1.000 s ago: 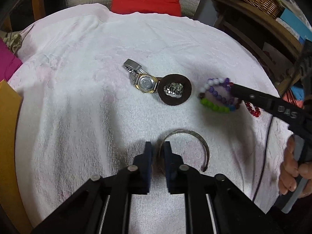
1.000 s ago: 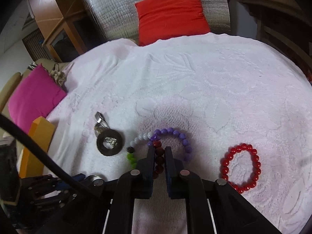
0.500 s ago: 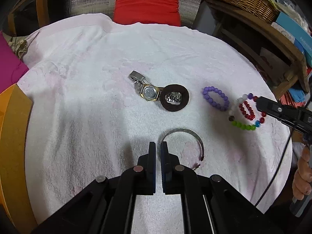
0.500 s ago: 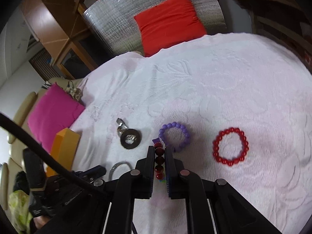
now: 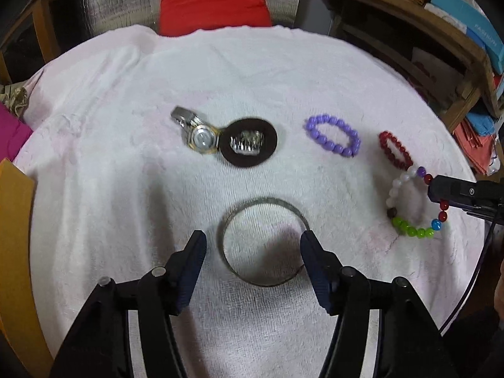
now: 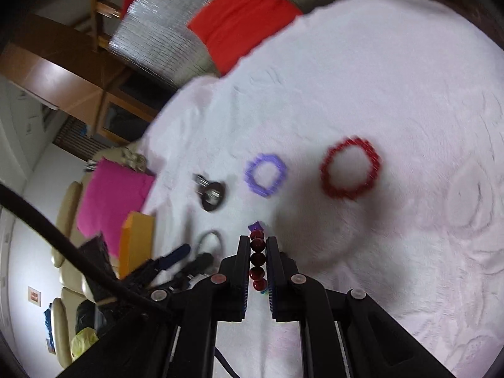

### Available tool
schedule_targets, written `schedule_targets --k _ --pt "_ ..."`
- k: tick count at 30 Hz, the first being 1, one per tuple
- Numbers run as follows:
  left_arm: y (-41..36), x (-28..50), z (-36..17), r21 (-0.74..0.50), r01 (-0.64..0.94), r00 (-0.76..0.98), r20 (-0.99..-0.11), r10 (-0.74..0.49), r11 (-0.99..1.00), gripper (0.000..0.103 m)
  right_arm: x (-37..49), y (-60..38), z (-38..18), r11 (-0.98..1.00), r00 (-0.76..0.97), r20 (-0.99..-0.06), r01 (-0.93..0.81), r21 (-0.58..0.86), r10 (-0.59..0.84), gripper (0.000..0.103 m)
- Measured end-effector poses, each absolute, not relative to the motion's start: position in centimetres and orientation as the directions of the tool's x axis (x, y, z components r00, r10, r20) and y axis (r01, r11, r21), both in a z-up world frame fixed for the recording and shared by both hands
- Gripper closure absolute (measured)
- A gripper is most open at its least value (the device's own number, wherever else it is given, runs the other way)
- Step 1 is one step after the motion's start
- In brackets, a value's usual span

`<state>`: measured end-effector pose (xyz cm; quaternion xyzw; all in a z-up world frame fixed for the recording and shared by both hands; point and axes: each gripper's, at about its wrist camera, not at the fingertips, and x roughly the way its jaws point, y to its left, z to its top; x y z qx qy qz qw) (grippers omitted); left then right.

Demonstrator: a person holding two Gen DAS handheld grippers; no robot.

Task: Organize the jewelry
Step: 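Grasp the silver bangle with the left tool while the right tool holds the multicolour bracelet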

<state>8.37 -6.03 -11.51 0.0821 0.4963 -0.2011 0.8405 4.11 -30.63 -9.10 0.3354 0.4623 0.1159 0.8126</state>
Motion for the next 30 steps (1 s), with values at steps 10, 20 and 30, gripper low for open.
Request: schedule_targets --k 10,20,30 --pt "-6.8 8.2 -11.3 -0.063 0.439 0.437 -0.857 -0.274 0.896 0.087 4.9 -32.0 -11.8 0.791 0.442 -0.779 0.214 0.572 0.444 0.089" --pt "-6.0 8.2 -10.9 -0.126 0.451 0.418 -0.845 -0.334 0.883 0.096 5.2 -30.7 -11.7 0.819 0.442 -0.794 0.195 0.539 0.418 0.089" --pt "-8.4 6.9 -10.7 -0.087 0.492 0.419 -0.848 -0.324 0.866 0.031 5.4 -30.1 -12.0 0.828 0.422 -0.807 0.194 0.526 0.413 0.089"
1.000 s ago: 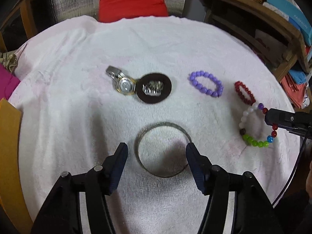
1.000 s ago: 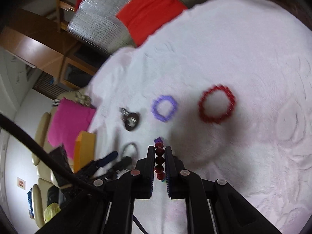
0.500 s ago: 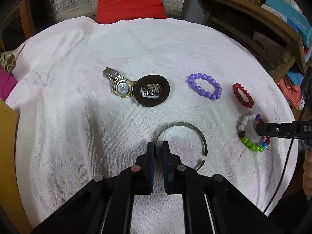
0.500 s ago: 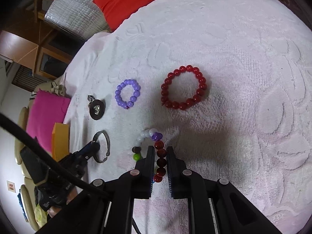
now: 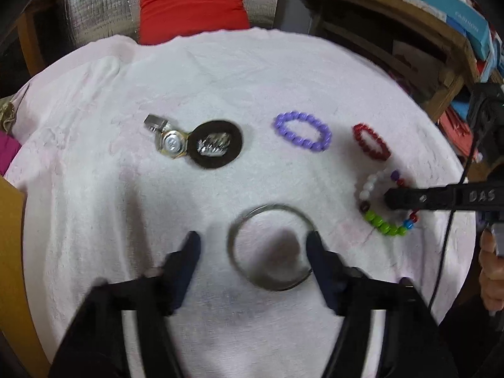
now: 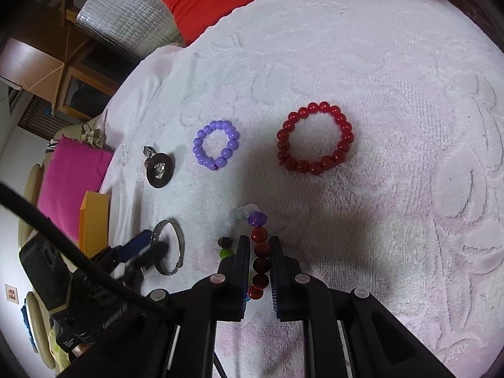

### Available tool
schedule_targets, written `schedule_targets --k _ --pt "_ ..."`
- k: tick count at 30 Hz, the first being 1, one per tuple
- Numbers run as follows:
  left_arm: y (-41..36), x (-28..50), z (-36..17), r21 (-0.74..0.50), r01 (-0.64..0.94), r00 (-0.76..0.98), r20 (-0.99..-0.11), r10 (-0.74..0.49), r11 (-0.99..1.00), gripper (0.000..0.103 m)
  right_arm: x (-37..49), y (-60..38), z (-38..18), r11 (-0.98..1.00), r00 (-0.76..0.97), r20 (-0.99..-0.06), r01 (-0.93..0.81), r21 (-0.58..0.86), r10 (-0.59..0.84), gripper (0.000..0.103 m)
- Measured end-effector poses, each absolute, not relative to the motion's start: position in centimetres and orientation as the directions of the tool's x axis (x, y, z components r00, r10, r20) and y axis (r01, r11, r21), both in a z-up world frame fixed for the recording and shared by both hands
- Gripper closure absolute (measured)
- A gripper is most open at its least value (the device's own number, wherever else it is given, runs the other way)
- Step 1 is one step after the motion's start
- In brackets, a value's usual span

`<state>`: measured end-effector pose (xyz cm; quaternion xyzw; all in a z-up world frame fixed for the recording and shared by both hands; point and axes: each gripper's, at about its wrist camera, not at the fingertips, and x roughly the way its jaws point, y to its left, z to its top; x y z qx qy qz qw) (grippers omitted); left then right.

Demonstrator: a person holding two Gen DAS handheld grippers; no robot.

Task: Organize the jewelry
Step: 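Grasp the silver bangle with the left tool while the right tool holds the multicolour bracelet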

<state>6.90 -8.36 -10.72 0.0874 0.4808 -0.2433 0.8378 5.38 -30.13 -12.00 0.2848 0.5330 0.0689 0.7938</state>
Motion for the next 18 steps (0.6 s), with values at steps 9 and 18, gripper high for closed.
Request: schedule_targets --k 9,18 --pt "-10.8 6.5 -11.9 -0.028 0.516 0.429 -0.856 -0.287 0.856 0.031 5.4 -30.3 -12.1 0.830 0.420 -0.806 0.185 0.527 0.418 0.089" --pt "-8.9 6.3 -10.5 -0.029 0.469 0.489 -0.824 -0.286 0.883 0.041 5.3 -29.2 -11.4 0.852 0.432 -0.807 0.145 0.503 0.403 0.089"
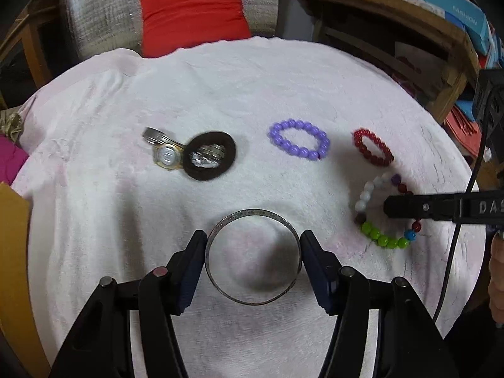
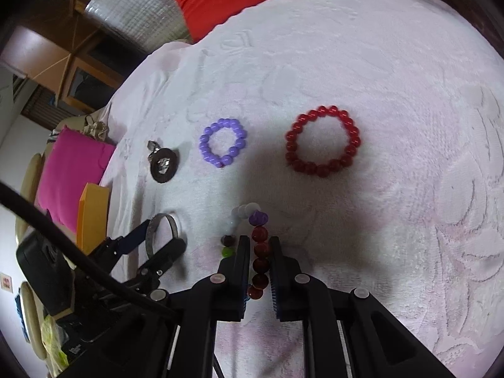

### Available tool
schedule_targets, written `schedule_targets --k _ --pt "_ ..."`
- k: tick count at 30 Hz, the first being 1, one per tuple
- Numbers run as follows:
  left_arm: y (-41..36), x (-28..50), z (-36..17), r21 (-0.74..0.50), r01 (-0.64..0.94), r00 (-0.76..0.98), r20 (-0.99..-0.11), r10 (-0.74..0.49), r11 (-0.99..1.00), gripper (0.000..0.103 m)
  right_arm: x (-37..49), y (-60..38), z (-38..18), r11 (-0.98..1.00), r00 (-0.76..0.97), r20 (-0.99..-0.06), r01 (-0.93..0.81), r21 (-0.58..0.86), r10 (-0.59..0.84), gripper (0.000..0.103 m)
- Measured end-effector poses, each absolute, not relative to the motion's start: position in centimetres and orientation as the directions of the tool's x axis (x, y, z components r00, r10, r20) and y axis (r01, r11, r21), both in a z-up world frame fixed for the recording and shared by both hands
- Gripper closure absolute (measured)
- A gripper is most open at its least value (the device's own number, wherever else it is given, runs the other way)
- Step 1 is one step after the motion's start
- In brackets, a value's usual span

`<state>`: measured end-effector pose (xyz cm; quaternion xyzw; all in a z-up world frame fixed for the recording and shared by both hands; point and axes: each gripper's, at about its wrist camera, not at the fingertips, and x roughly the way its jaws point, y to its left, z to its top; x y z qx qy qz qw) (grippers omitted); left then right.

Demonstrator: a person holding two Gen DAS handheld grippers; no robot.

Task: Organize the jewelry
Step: 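Grasp the silver bangle with the left tool while the right tool holds the multicolour bracelet, then carry the bangle with the left tool into the orange box while the right tool drops the multicolour bracelet there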

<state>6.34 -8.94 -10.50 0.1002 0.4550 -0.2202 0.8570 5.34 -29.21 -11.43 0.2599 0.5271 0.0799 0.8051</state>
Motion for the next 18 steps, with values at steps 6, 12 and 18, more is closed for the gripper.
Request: schedule_targets --k 6,12,18 --pt "-6.6 6.1 -8.5 -0.048 0.430 0.528 -0.797 -0.295 0.901 0.041 5.3 -27.7 -10.5 0.861 0.455 -0.793 0.103 0.498 0.404 0.092" --pt "-3.8 5.0 -6.1 -0.058 0.382 0.588 -0.755 -0.291 0.922 0.041 5.0 -25.5 -8.9 0.867 0.496 -0.762 0.036 0.497 0.416 0.093" --pt "-0.3 4.1 -4.1 -0.046 0.305 0.653 -0.718 -0.243 0.951 0.041 4.4 -22.3 -6.7 0.873 0.558 -0.709 -0.063 0.483 0.432 0.092"
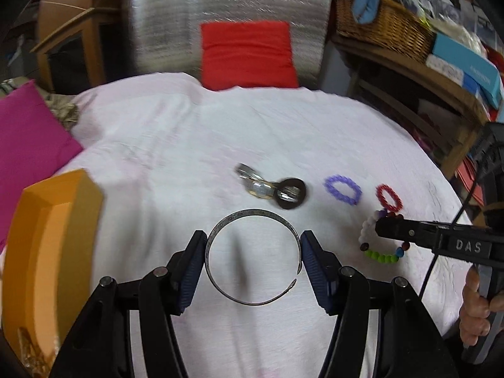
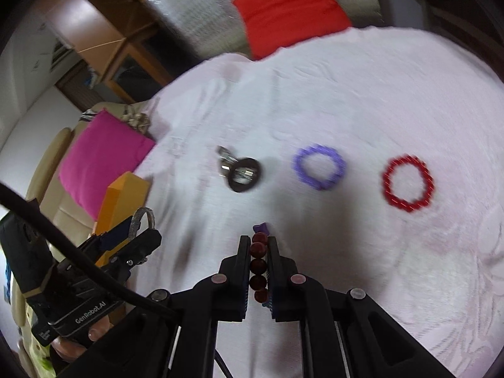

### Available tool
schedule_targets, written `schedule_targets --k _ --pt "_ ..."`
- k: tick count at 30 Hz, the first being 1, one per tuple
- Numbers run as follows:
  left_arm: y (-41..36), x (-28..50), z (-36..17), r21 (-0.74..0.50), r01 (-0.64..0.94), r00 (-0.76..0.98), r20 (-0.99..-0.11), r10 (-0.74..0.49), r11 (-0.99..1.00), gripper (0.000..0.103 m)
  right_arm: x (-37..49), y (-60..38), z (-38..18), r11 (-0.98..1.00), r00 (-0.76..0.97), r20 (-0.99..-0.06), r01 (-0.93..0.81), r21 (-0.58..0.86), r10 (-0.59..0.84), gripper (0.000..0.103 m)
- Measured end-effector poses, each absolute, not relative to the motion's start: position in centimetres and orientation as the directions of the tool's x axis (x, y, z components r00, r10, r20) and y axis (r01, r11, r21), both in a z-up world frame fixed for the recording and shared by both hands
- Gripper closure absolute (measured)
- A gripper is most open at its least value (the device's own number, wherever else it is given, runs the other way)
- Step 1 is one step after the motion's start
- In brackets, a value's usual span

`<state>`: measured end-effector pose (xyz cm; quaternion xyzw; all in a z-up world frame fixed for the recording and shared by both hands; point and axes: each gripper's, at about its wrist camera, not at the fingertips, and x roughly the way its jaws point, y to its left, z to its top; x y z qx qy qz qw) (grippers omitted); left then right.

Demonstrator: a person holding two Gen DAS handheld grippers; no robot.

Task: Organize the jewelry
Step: 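Carry the bangle with the left tool into the orange box while the right tool drops the multicolour bracelet there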

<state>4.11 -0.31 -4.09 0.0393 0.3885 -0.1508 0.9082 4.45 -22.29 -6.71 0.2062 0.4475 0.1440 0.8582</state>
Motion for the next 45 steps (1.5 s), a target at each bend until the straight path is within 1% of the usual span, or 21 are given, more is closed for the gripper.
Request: schedule_targets --k 4,10,17,19,23,29,31,33,37,41,45 --pt "2.7 3.9 -2.8 -0.050 0.232 0.692 -0.693 -0.201 0.971 0.041 4.3 -19.6 -5.5 0.872 0.589 -0.672 -0.126 0.472 0.449 0.092" --pt "9.6 4.3 -1.3 -0.076 0.070 0.742 -0.663 -0.103 0.995 0.041 4.6 -15.4 -4.3 0.853 0.598 -0.625 -0.218 0.475 0.501 0.092" --pt "18.4 4.6 -1.9 -0.080 -0.131 0.730 -0.682 0.042 0.988 0.041 5.9 -9.0 -2.9 0.832 0.559 -0.621 -0.294 0.471 0.549 0.093" --pt "21.0 5.0 -2.7 -0.059 -0.207 0.694 -0.712 0.104 0.976 0.041 6.4 -6.9 -2.6 0.816 0.536 -0.619 -0.315 0.484 0.574 0.093" --pt "24.6 5.8 -4.6 -0.058 -0.313 0.608 -0.779 0.154 0.948 0.041 8.5 -0.9 -1.9 0.796 0.472 -0.641 -0.365 0.483 0.605 0.093" --pt "27.6 6.8 -6.5 -0.021 -0.426 0.509 -0.832 0.221 0.904 0.041 11.0 6.9 -1.3 0.772 0.408 -0.661 -0.417 0.479 0.630 0.093" --pt "28.2 7.1 -7.1 -0.020 -0.454 0.480 -0.848 0.225 0.891 0.041 11.9 9.0 -1.6 0.772 0.394 -0.671 -0.424 0.474 0.628 0.092" --pt "28.6 7.3 -7.4 -0.021 -0.469 0.466 -0.855 0.228 0.883 0.041 13.1 11.3 -2.0 0.771 0.377 -0.682 -0.426 0.473 0.627 0.092" --pt "29.0 7.8 -7.9 0.015 -0.499 0.430 -0.864 0.263 0.866 0.041 15.1 14.5 -3.6 0.781 0.336 -0.720 -0.419 0.463 0.607 0.092" --pt "29.4 8.1 -8.5 0.031 -0.519 0.397 -0.876 0.273 0.854 0.041 16.8 16.5 -5.9 0.786 0.281 -0.752 -0.398 0.473 0.596 0.092" --pt "29.8 8.6 -9.0 0.056 -0.535 0.364 -0.885 0.290 0.843 0.040 17.9 17.6 -7.2 0.808 0.273 -0.783 -0.390 0.441 0.559 0.092"
